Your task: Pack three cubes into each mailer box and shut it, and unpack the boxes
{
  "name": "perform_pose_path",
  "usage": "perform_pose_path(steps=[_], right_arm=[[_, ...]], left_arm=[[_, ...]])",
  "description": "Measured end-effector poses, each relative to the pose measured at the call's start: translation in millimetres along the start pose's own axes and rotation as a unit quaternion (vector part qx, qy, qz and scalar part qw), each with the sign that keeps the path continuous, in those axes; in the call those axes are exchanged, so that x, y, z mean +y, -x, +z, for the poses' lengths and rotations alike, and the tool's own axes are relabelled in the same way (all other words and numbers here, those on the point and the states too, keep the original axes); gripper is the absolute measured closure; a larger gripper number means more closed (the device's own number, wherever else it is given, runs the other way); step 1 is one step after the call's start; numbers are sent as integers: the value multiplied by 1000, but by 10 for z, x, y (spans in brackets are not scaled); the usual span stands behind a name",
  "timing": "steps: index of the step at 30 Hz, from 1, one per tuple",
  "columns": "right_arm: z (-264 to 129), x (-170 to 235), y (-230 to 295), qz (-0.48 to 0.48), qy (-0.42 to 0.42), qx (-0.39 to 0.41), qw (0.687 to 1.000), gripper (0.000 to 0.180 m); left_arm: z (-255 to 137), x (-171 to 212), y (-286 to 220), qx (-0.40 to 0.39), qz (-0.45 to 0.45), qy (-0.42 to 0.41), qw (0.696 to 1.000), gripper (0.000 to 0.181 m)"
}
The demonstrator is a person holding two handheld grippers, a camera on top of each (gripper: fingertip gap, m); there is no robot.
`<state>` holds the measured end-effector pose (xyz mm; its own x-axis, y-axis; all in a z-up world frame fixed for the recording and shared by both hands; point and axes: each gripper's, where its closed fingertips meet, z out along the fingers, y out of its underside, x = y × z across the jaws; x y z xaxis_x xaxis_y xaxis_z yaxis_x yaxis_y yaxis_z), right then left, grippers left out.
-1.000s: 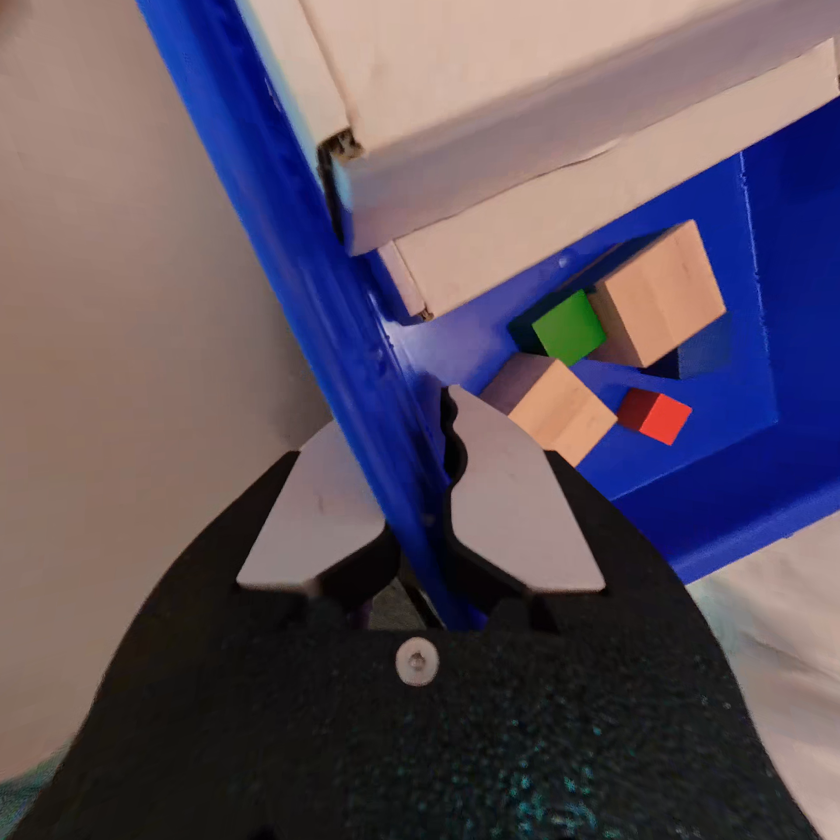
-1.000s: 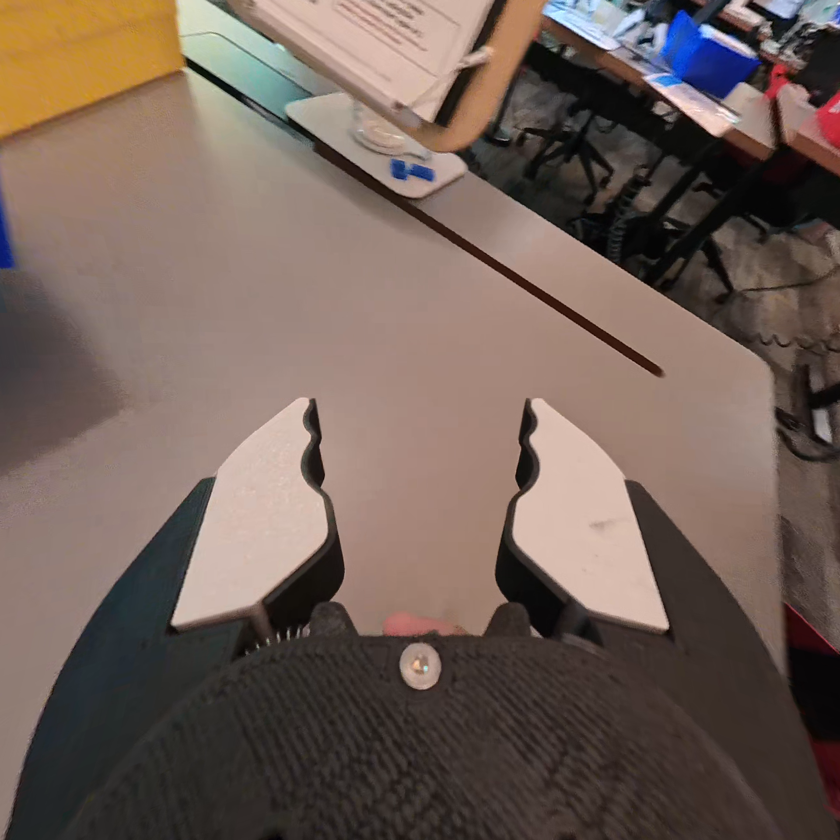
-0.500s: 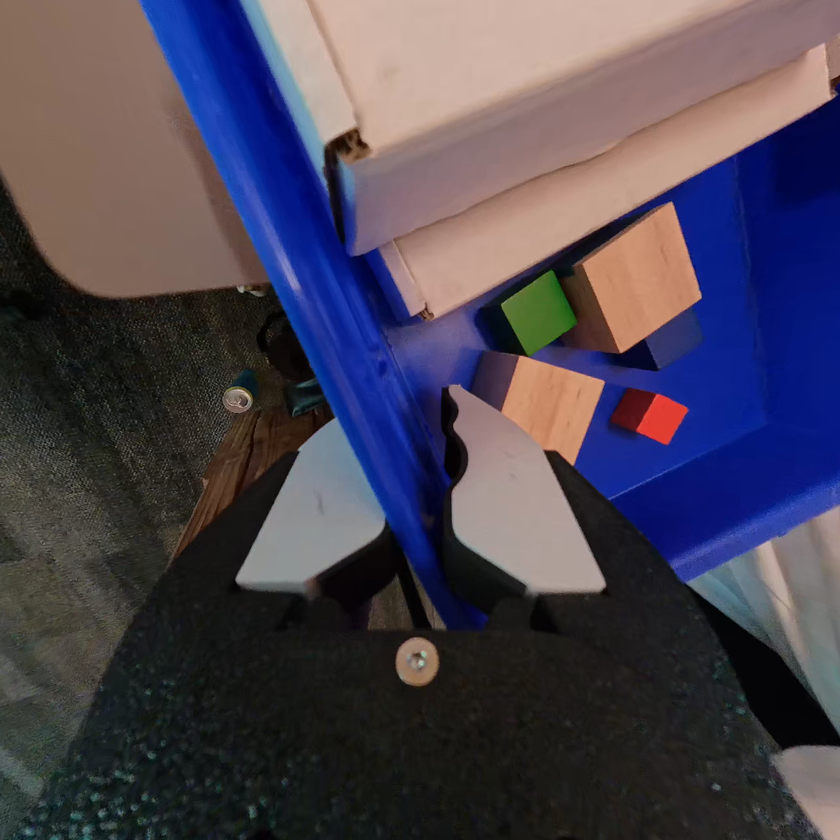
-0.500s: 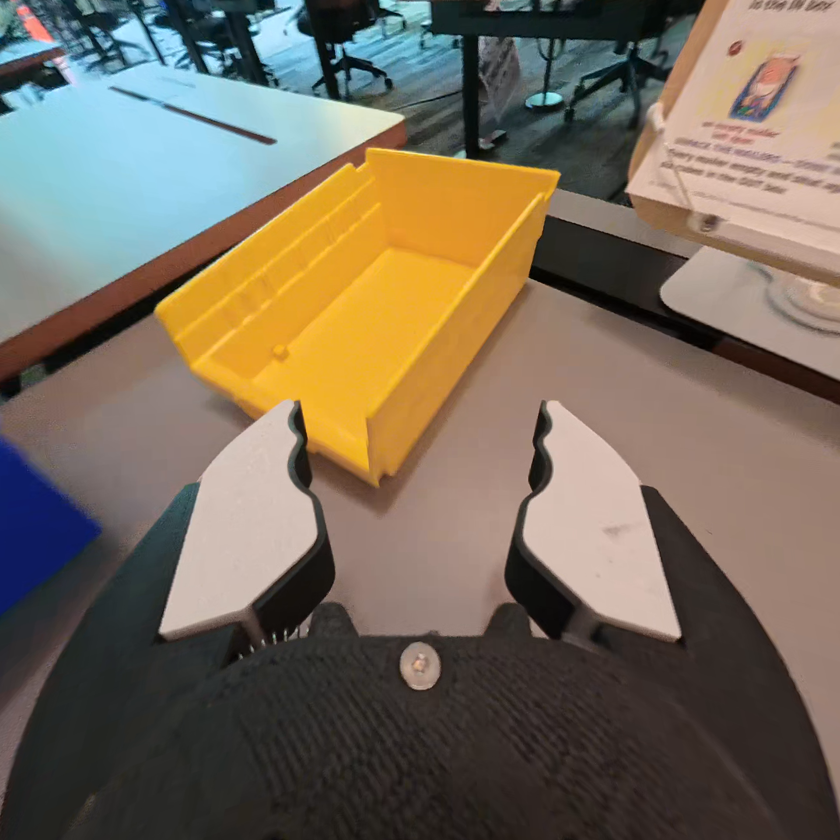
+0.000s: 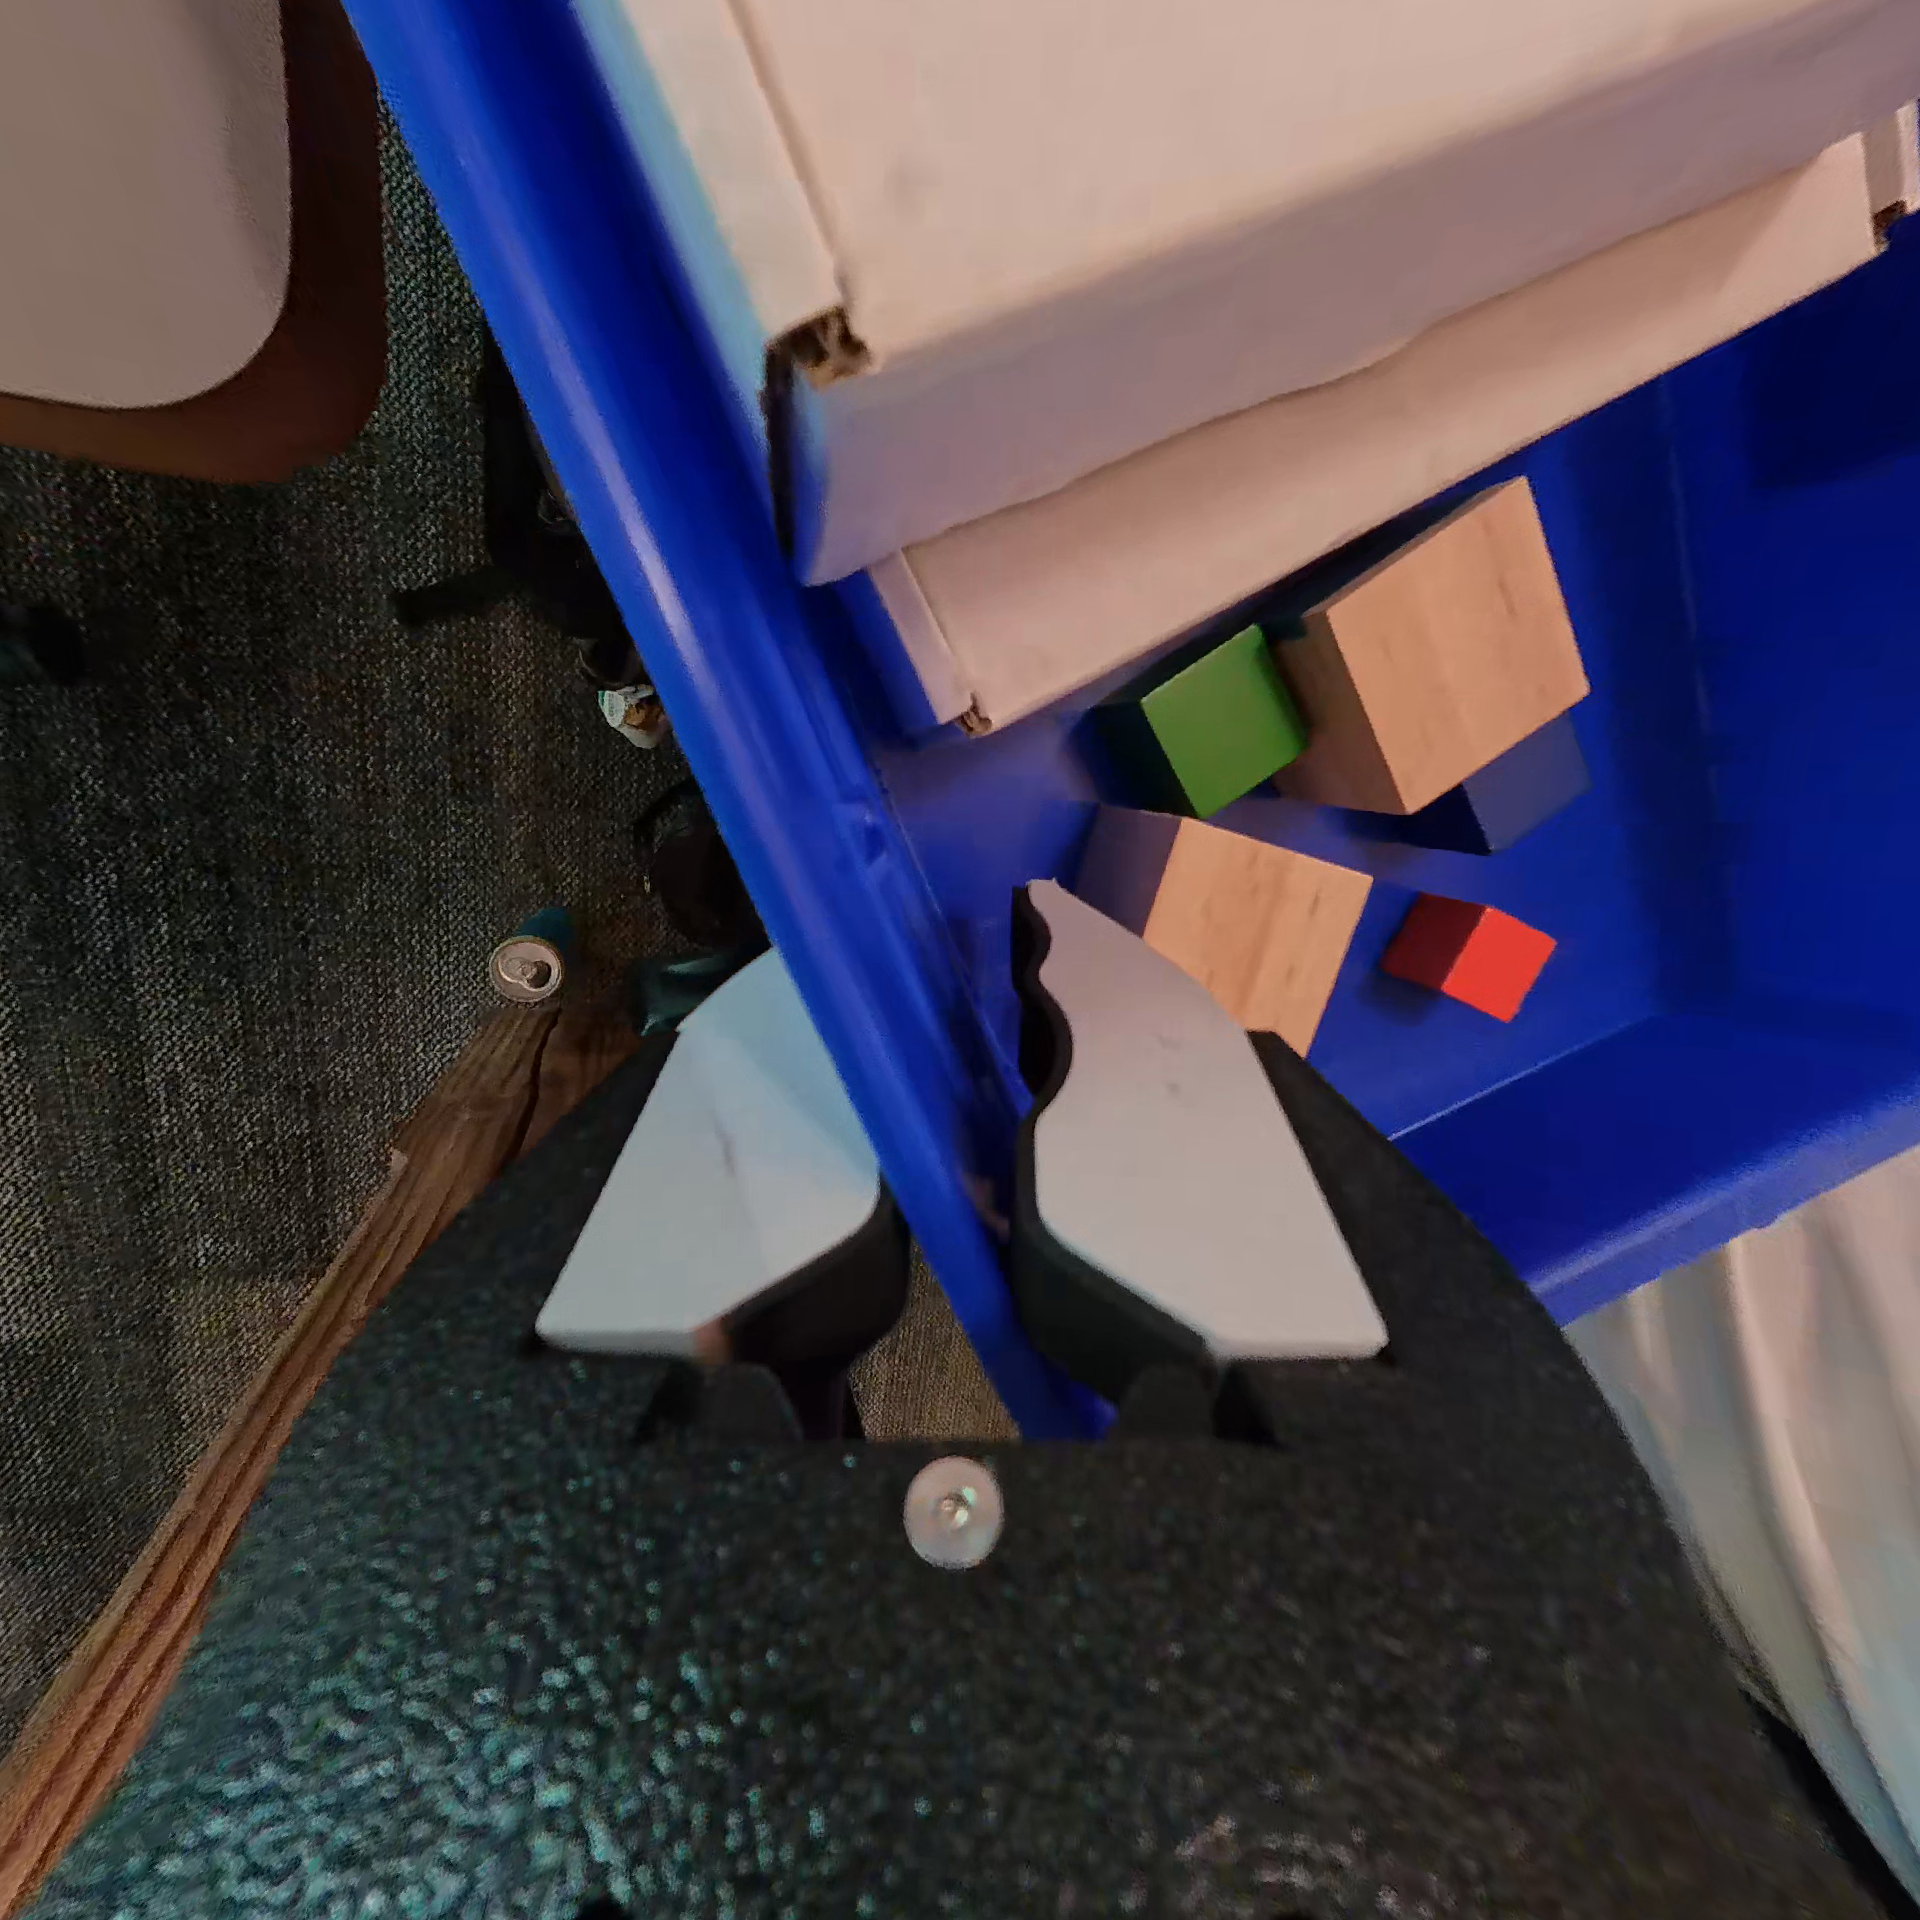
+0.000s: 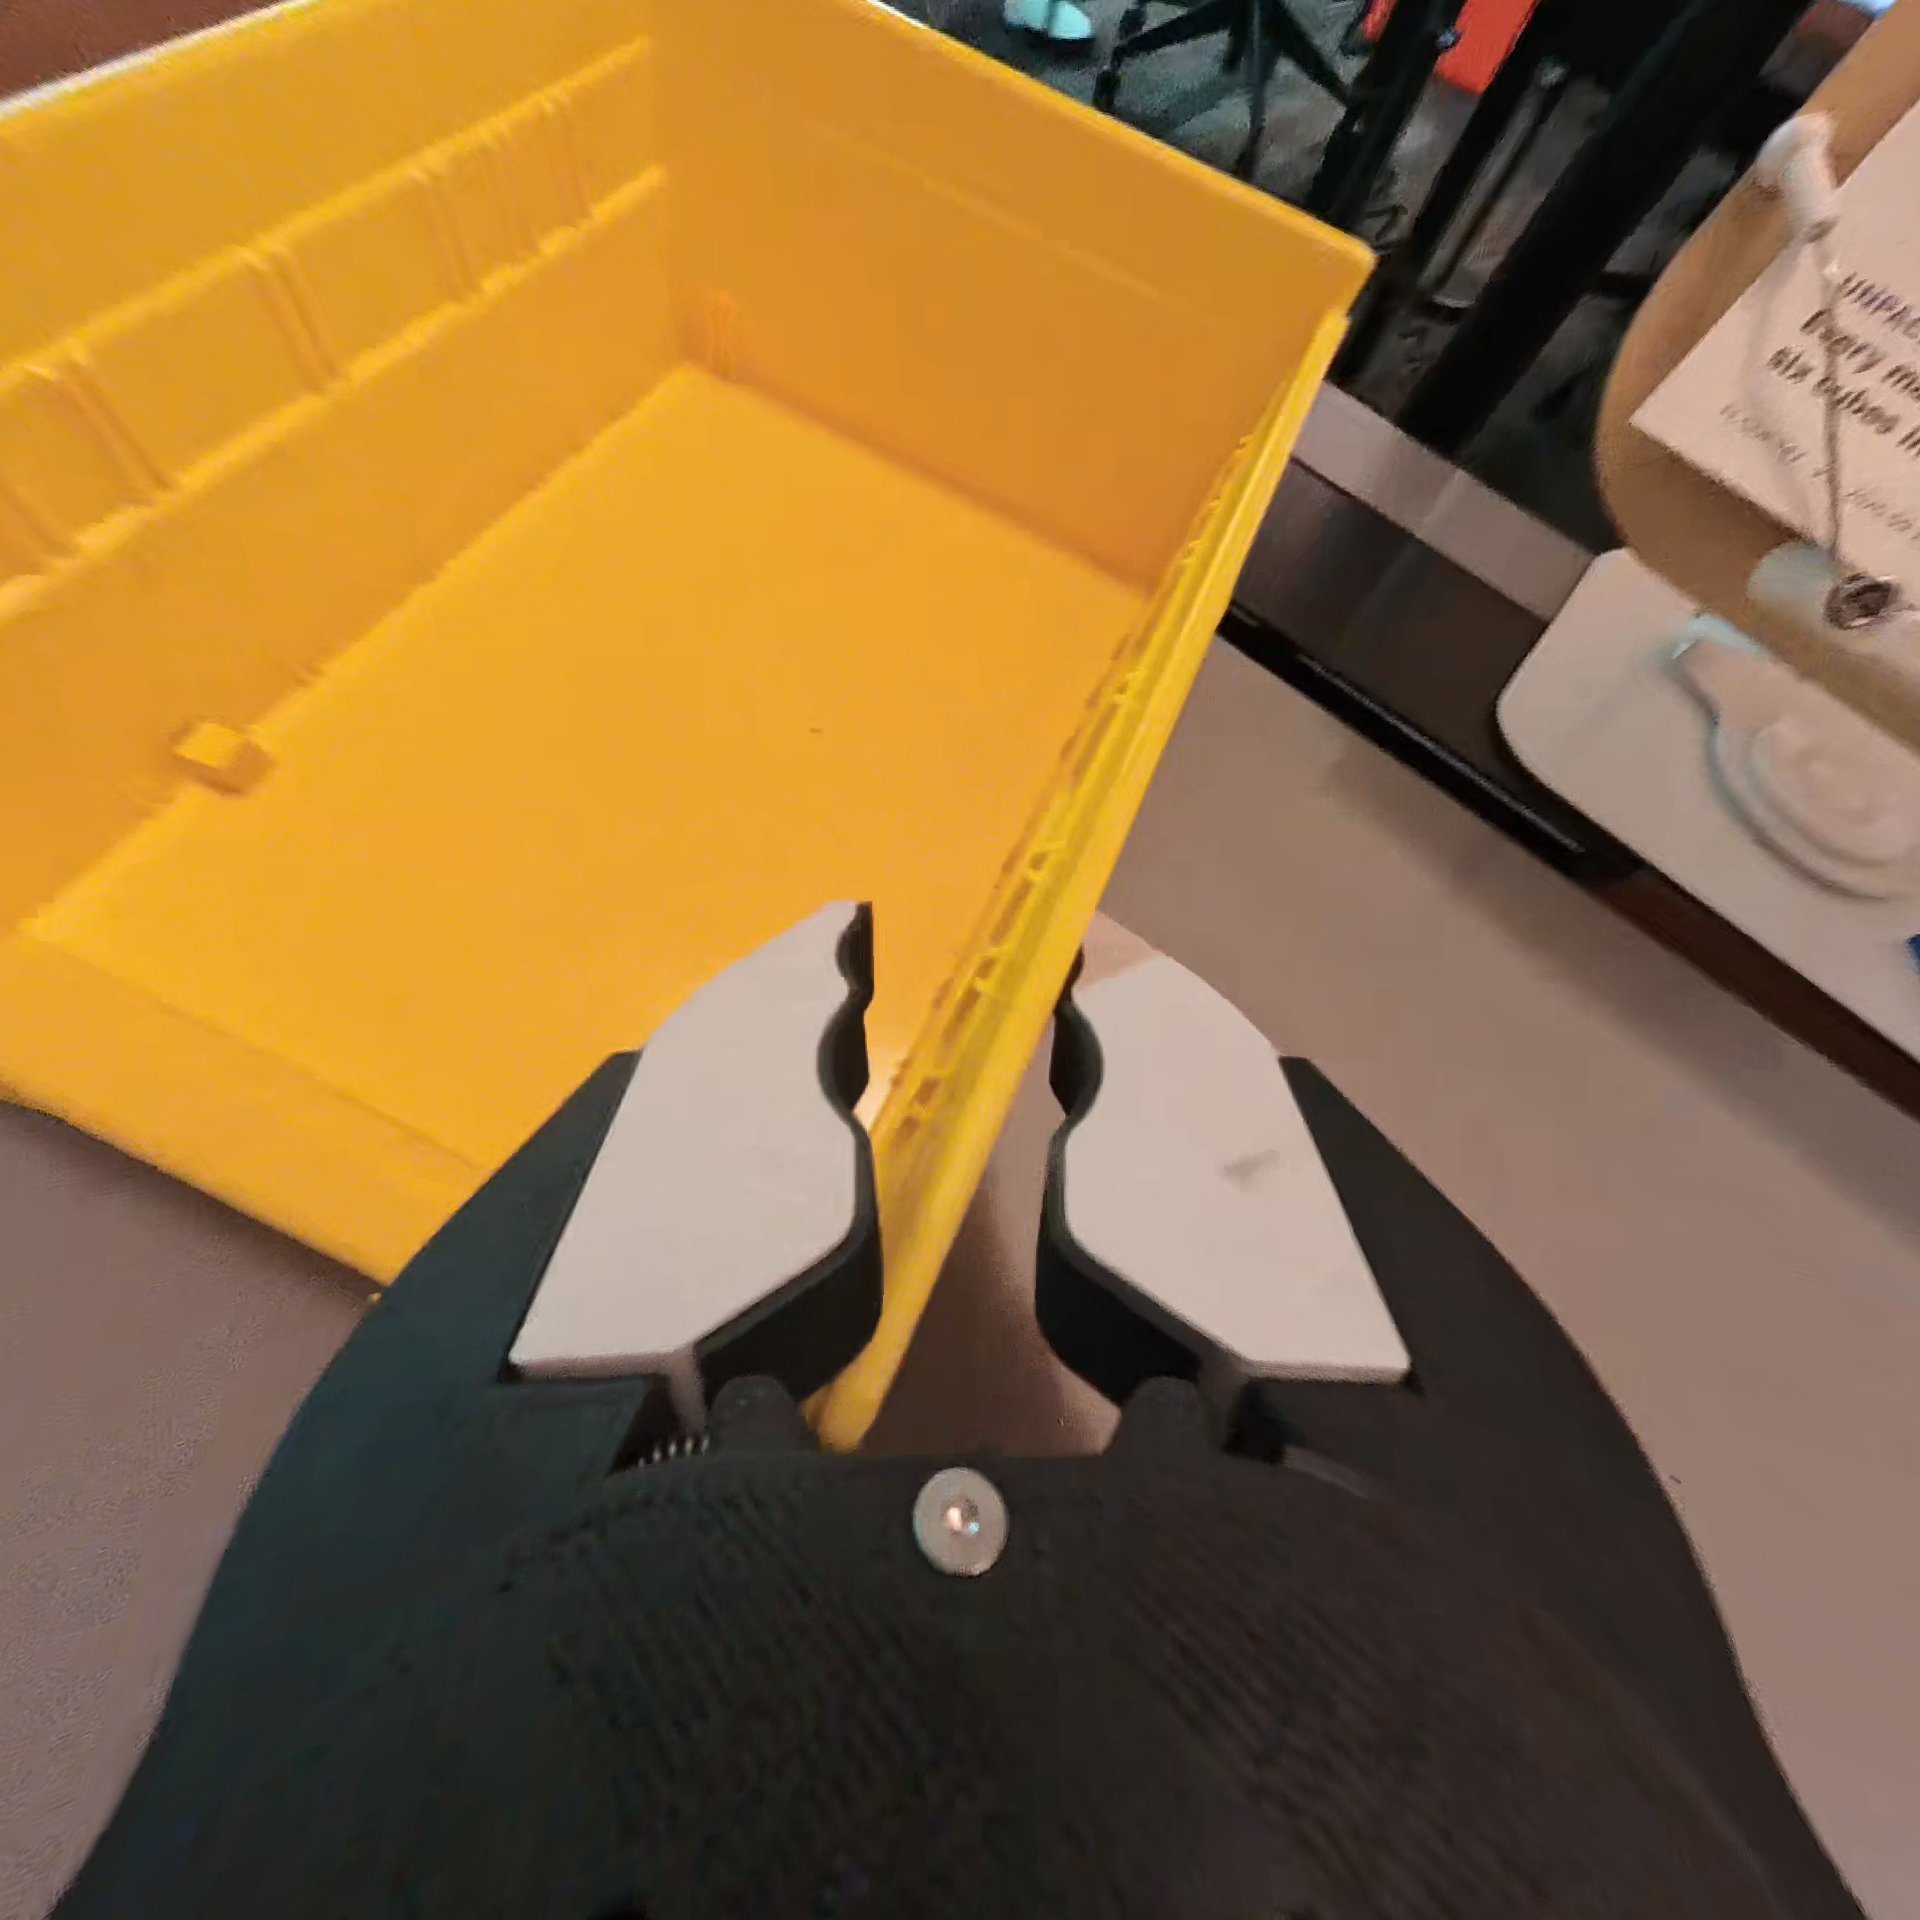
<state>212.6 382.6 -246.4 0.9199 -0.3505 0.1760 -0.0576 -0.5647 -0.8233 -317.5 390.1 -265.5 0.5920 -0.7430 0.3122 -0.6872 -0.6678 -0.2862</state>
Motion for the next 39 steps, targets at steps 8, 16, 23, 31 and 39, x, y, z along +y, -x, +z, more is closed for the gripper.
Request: perform_pose_path(steps=[8, 16, 23, 31, 39], right_arm=[[-213, 197, -445, 30, 7, -54, 998, 173], [-1215, 618, -969, 53, -42, -162, 984, 175], [-2209, 1380, -2147, 45, -49, -76, 995, 175], [-3360, 2375, -3885, 177, -65, 81, 979, 175], [-3863, 3289, -4859, 319, -69, 170, 930, 175]], left_arm=[[195, -119, -142, 2, 11, 7, 1000, 163], [378, -564, -516, -13, 61, 23, 998, 162], [870, -1238, -1154, 11, 103, 40, 994, 162], [1483, -2224, -1831, 43, 135, 43, 989, 161], [1860, -2970, -2058, 3, 149, 48, 988, 161]])
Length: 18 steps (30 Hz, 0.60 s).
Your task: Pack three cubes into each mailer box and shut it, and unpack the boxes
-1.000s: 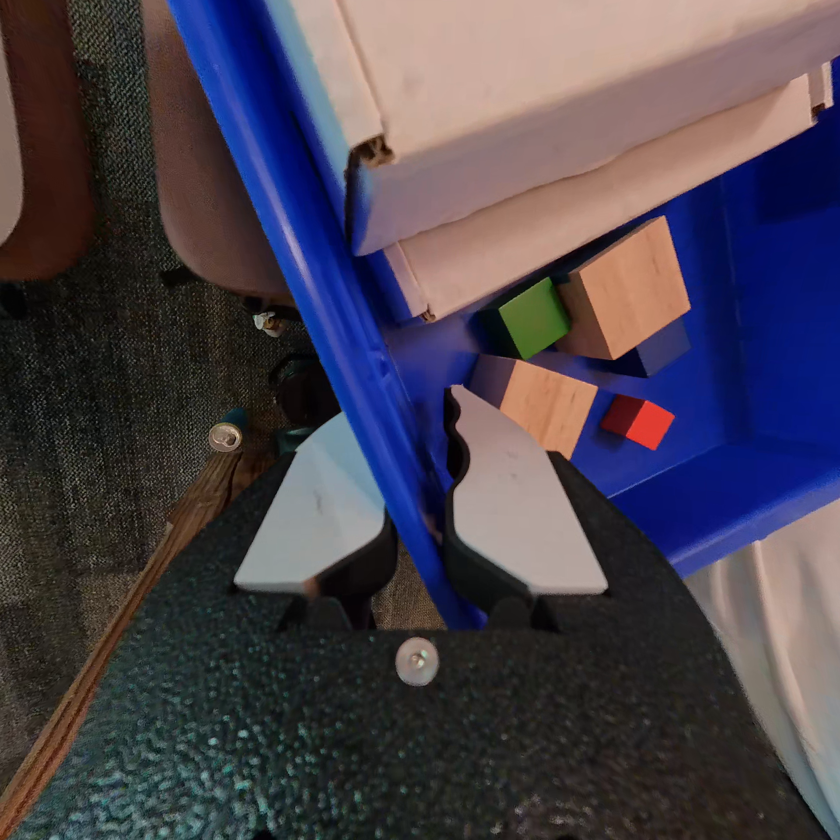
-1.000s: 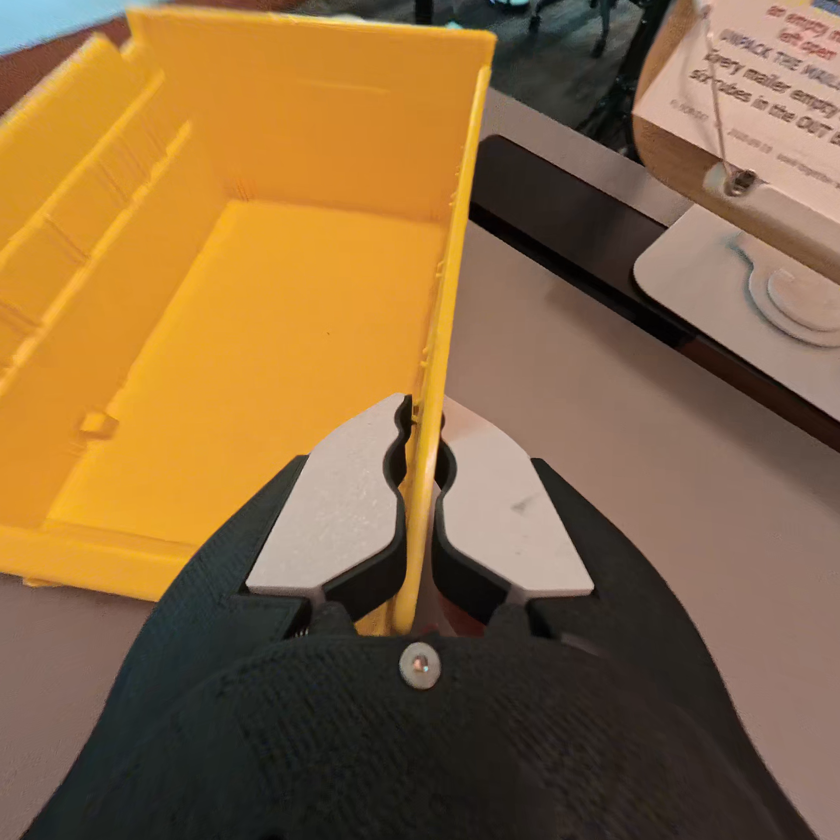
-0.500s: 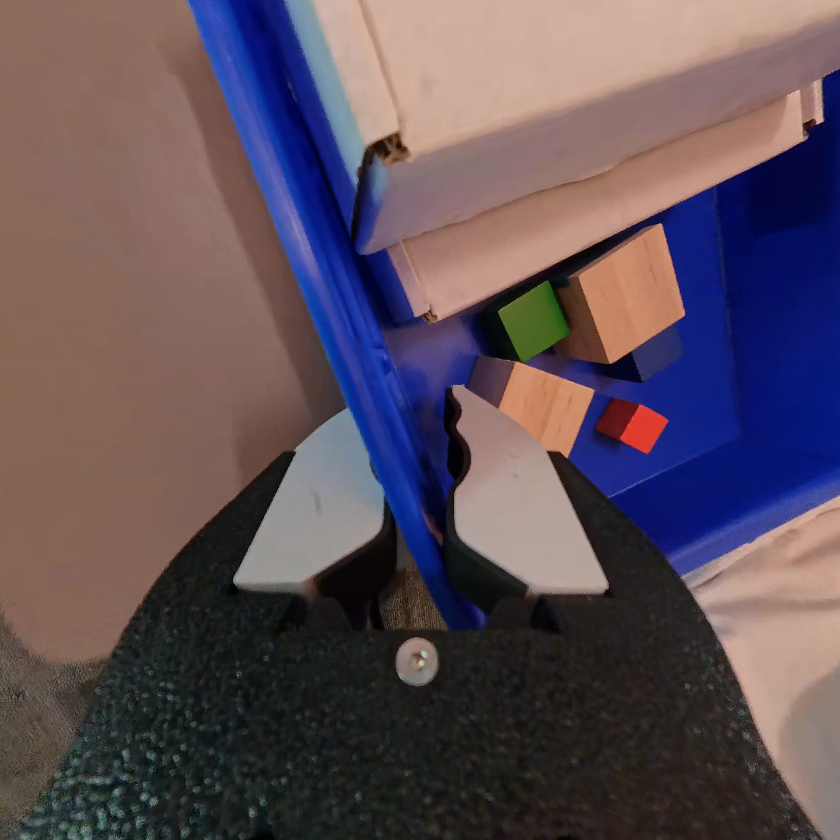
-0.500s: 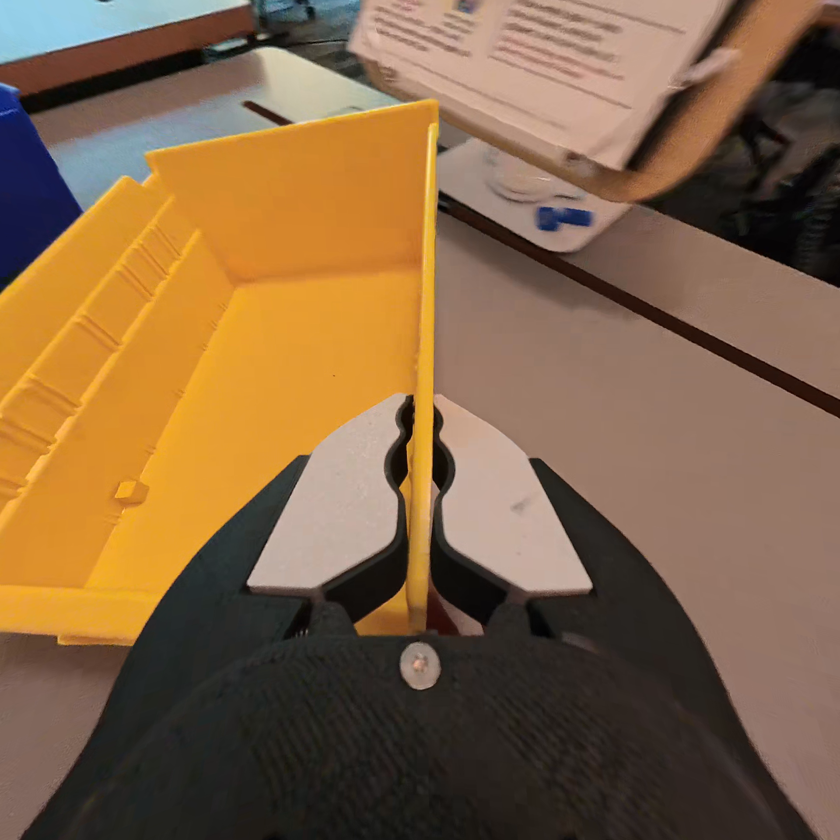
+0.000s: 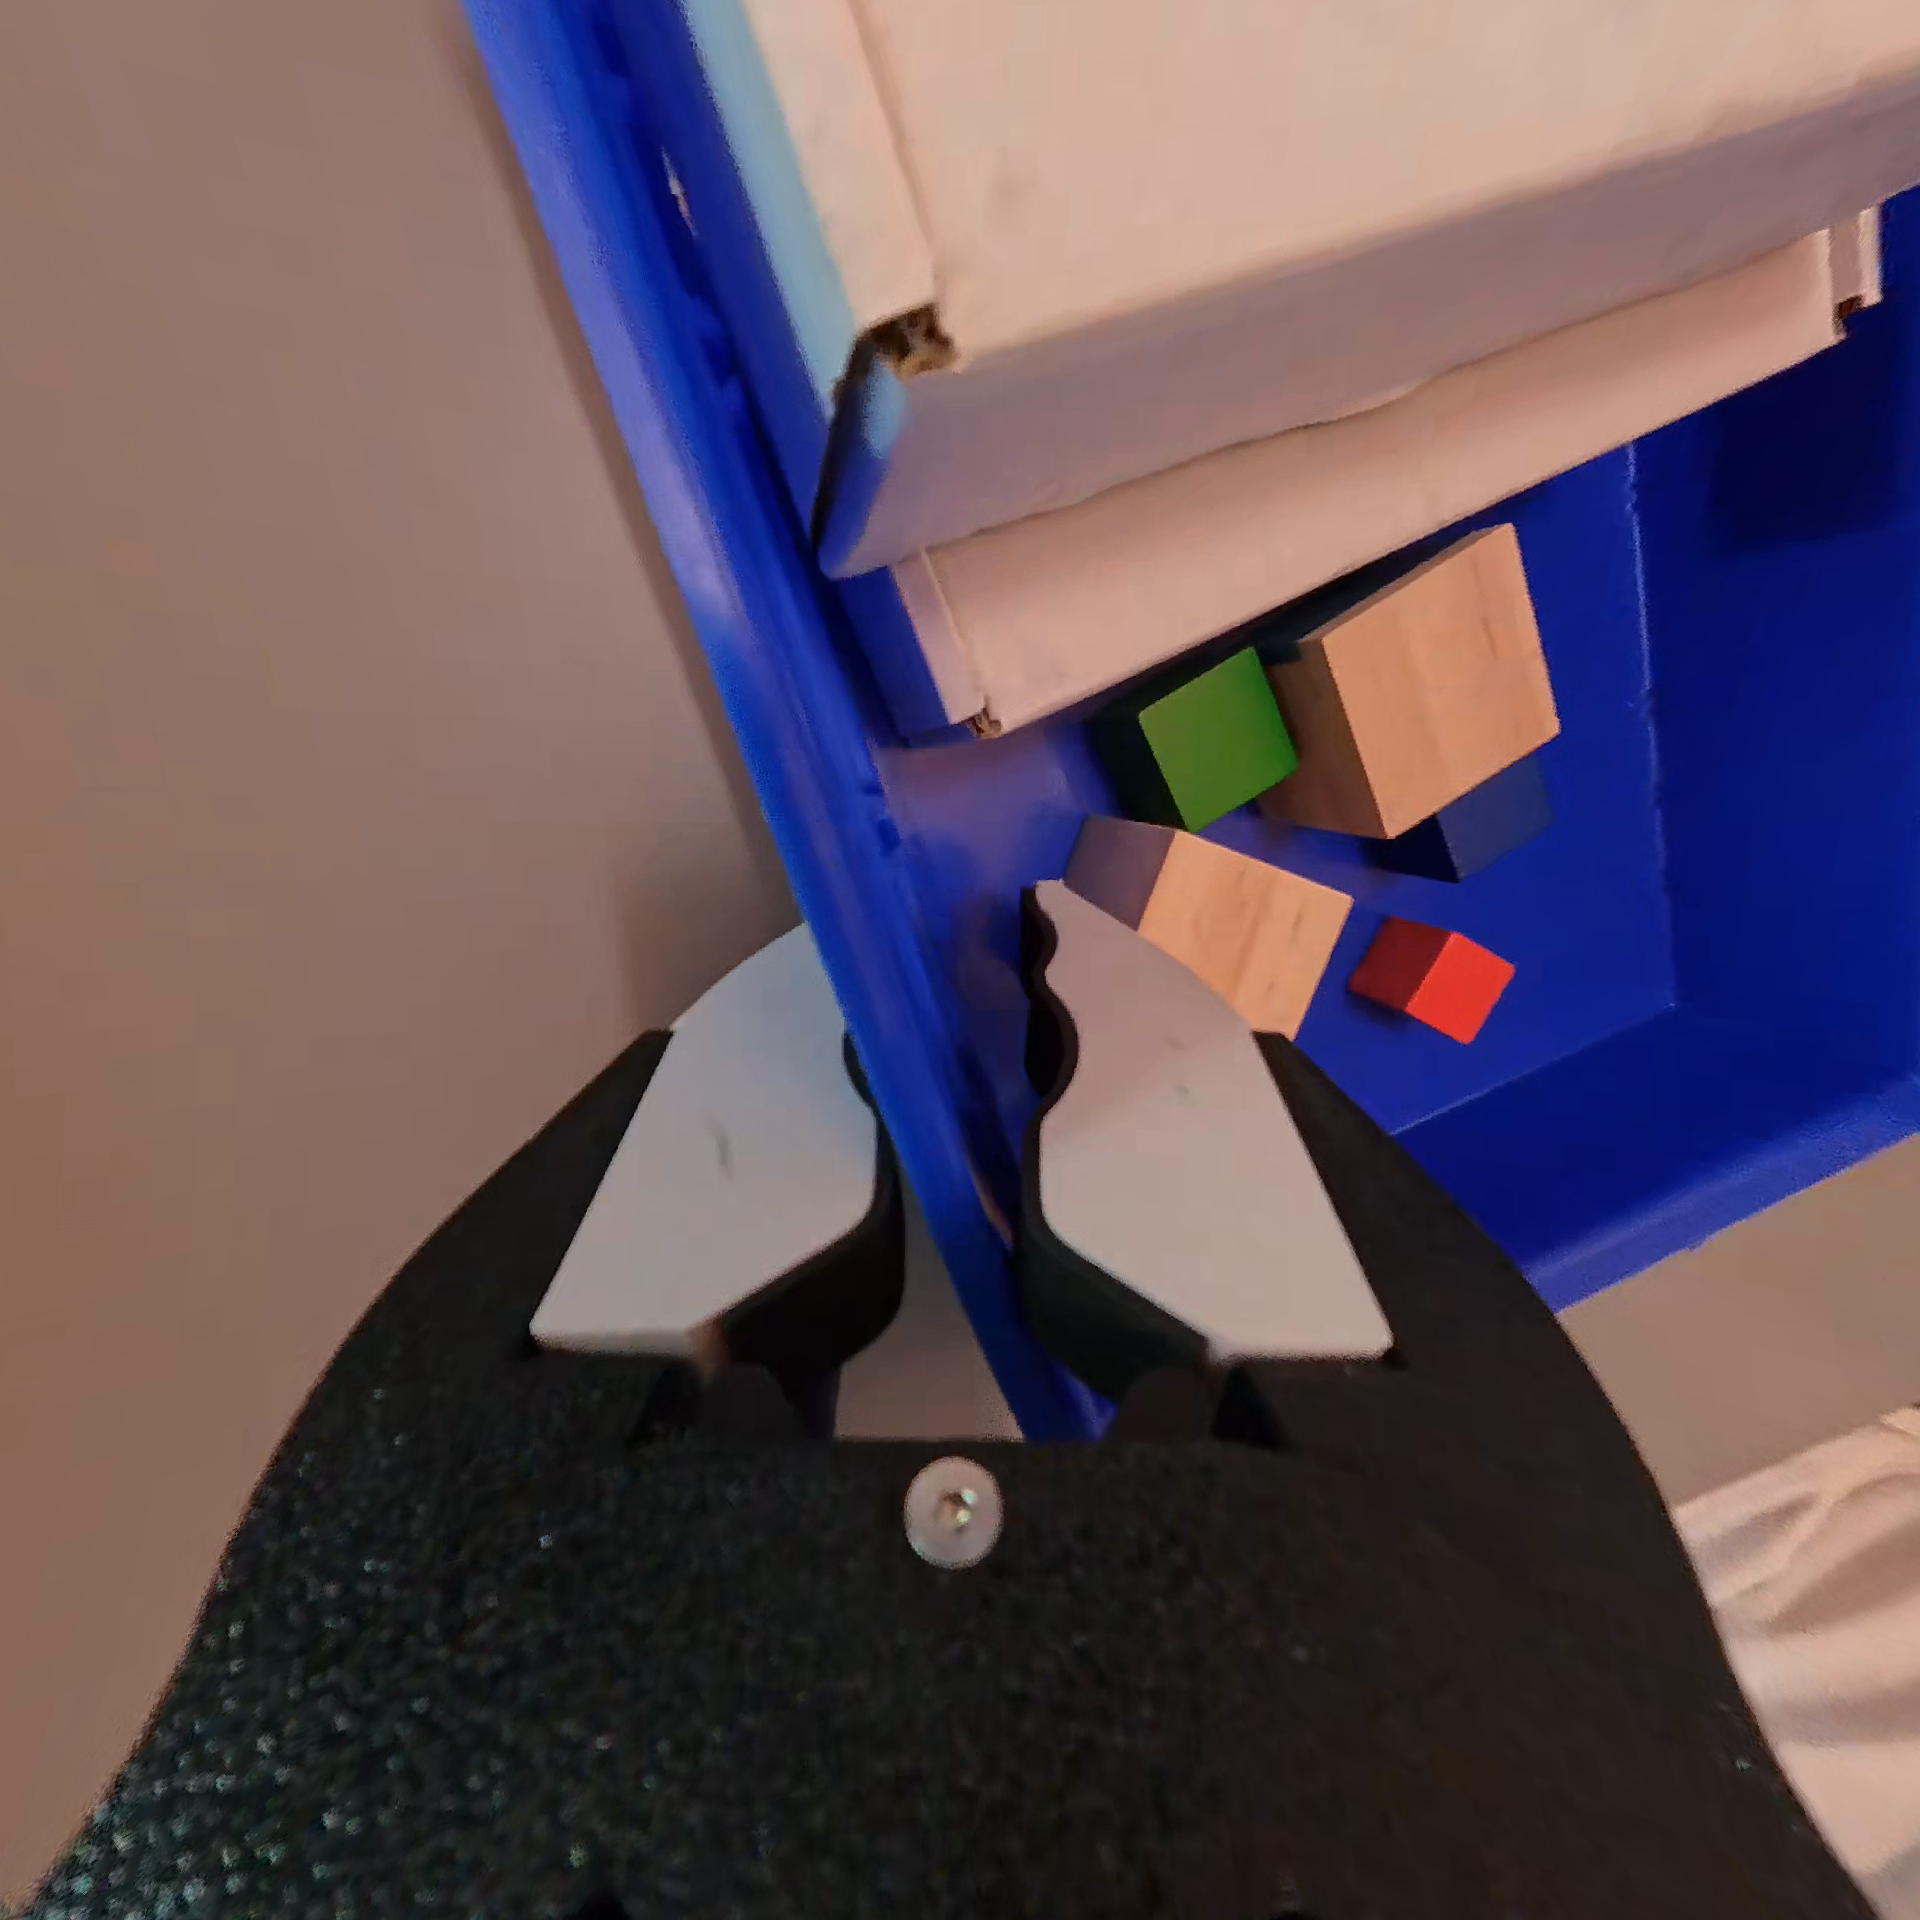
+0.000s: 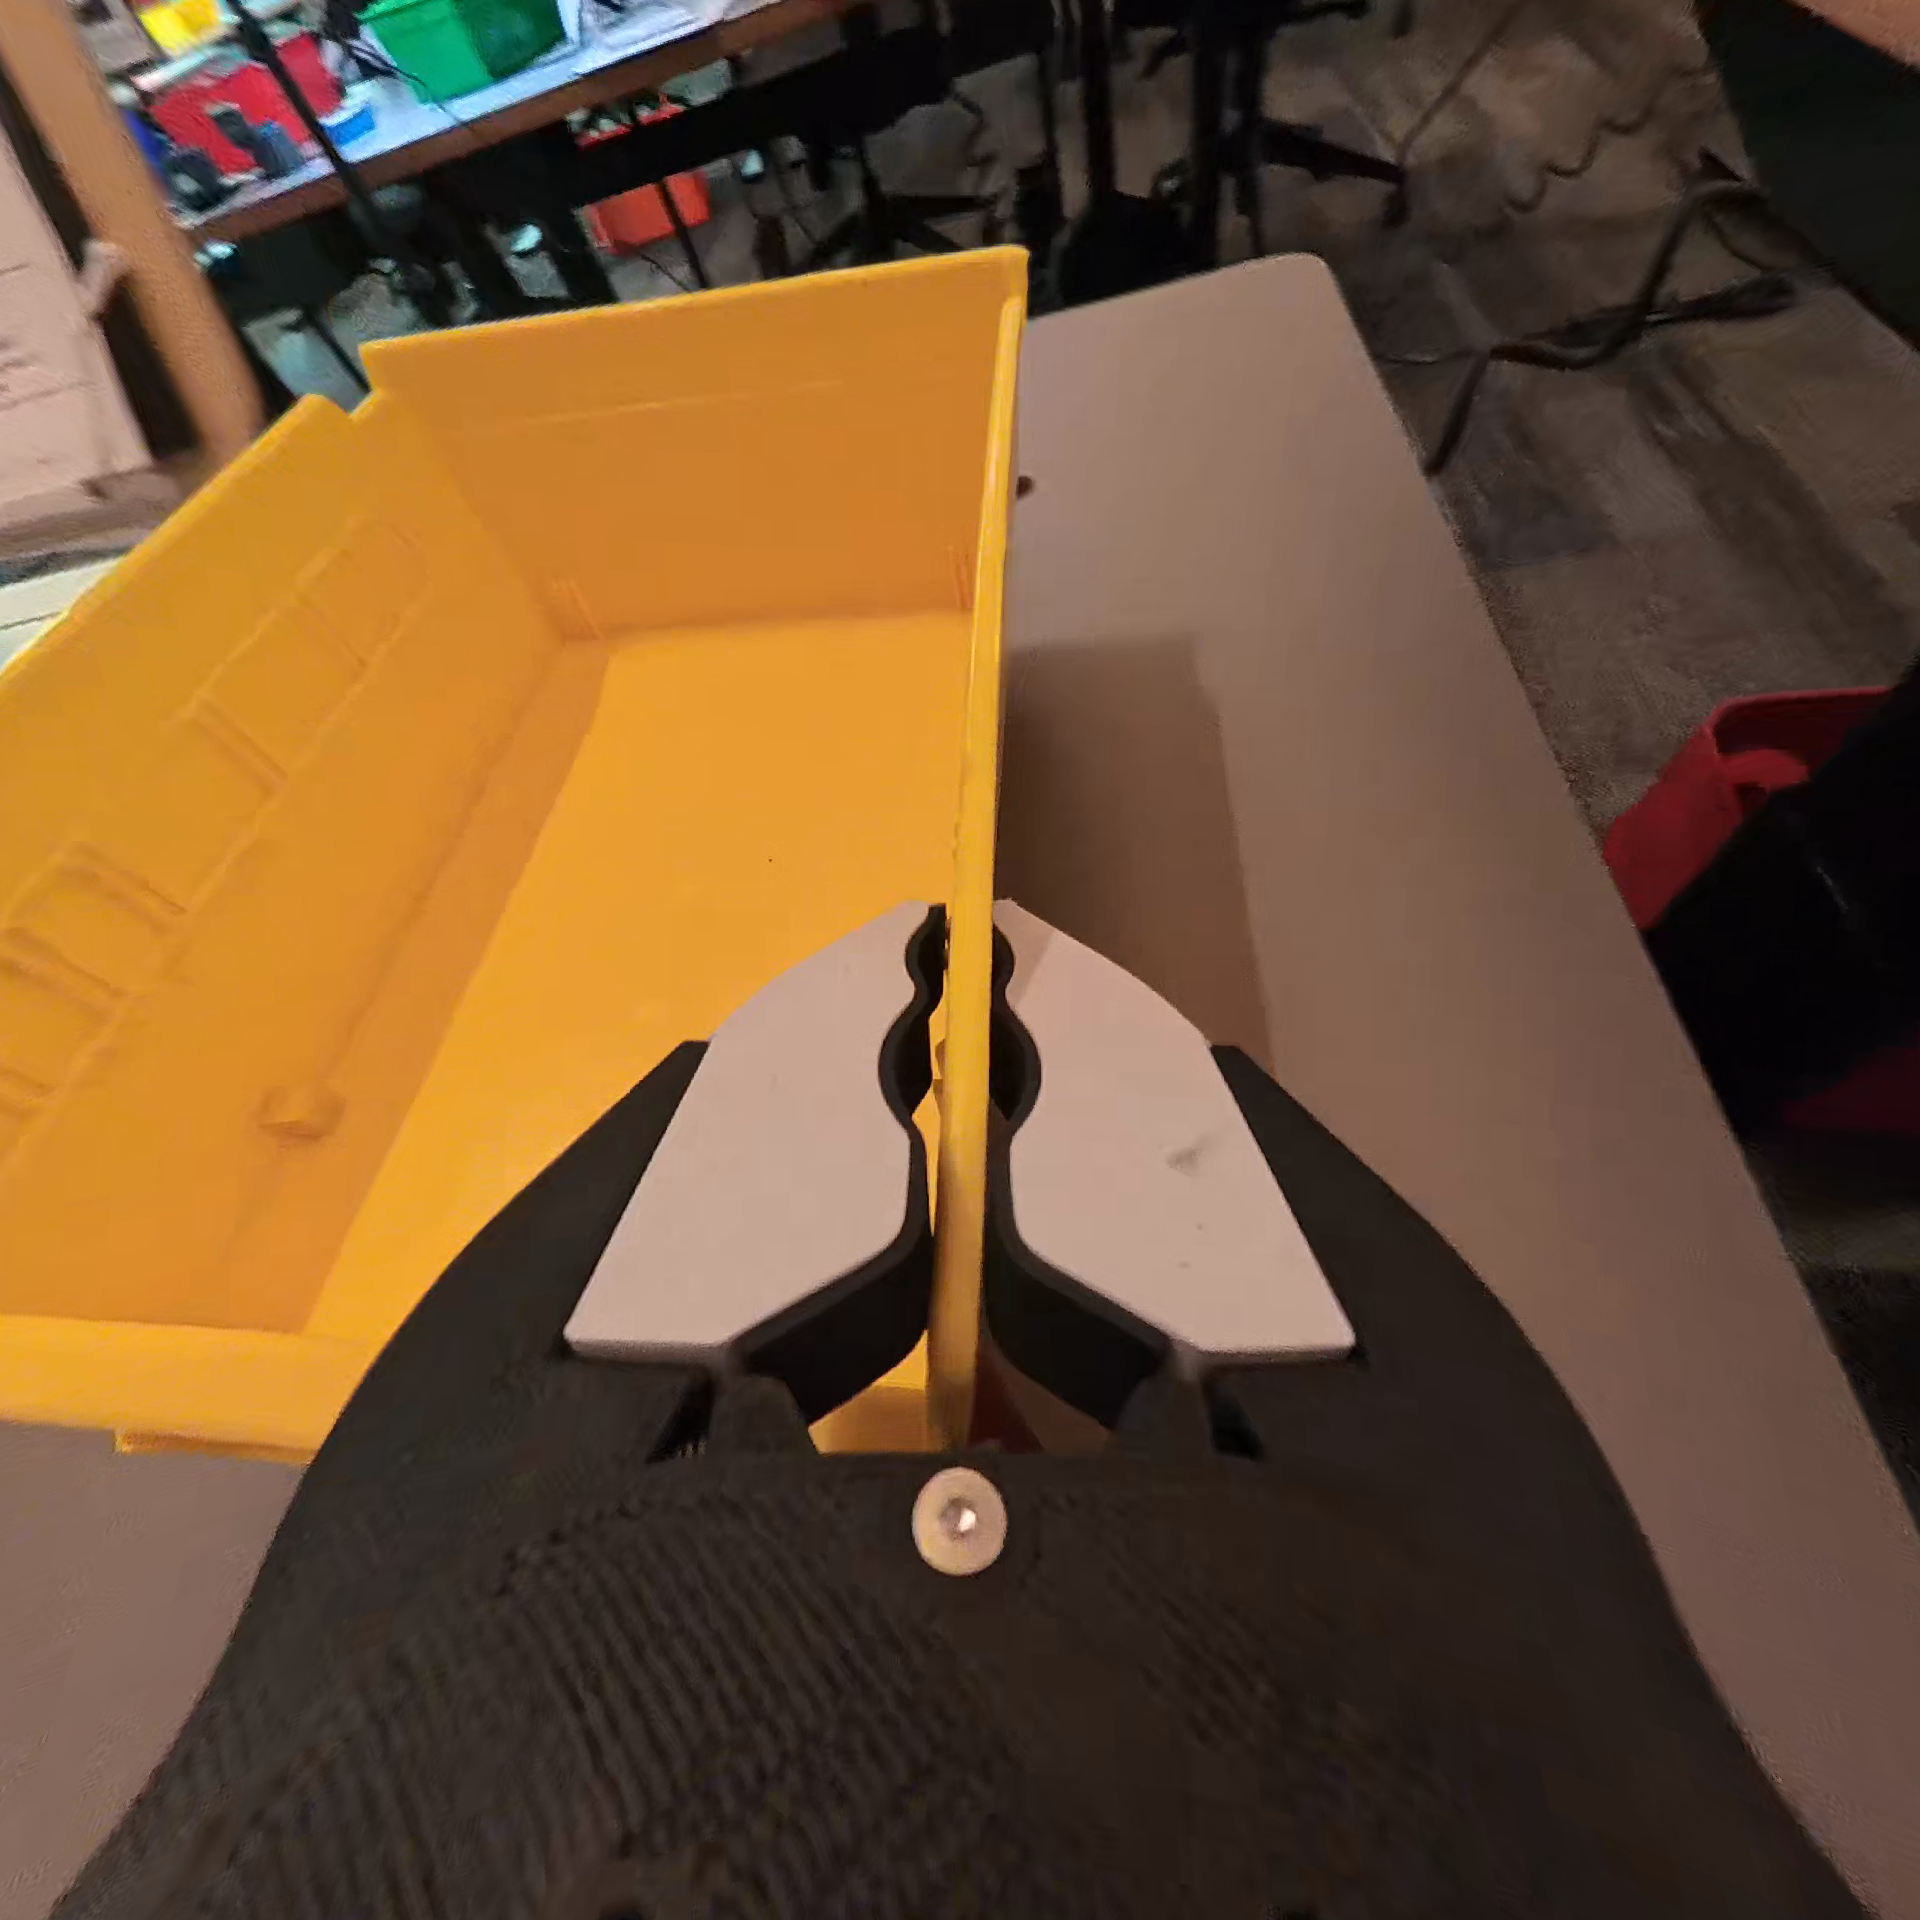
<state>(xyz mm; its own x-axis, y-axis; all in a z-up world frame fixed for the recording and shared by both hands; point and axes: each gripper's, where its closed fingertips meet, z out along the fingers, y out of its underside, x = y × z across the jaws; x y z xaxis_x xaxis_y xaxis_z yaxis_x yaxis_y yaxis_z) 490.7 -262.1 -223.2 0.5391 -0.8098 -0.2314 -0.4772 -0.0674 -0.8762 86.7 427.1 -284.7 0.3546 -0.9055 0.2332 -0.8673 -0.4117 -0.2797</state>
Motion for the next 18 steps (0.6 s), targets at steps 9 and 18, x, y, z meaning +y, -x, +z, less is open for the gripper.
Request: perform_pose_path(steps=[9, 18], right_arm=[[368, 63, 10, -13, -14, 7, 1000, 175], [724, -64, 145, -29, -34, 45, 998, 173]], left_arm=[[156, -398, 129, -27, 10, -13, 999, 163], [133, -719, 281, -79, 56, -102, 990, 154]])
